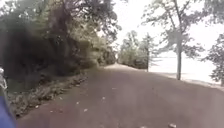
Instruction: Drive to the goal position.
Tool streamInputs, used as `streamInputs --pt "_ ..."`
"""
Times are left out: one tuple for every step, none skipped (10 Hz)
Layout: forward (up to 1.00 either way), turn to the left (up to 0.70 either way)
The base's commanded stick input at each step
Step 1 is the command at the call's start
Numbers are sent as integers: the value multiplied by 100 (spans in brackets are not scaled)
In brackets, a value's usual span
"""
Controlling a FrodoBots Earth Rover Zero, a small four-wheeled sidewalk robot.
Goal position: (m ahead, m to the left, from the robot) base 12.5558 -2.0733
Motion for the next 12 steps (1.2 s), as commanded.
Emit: streamInputs --pt "70 -1" --pt "70 -1" --pt "70 -1" --pt "70 -1" --pt "70 -1" --pt "70 -1" --pt "70 -1" --pt "70 -1" --pt "70 -1" --pt "70 -9" --pt "70 -17" --pt "70 -13"
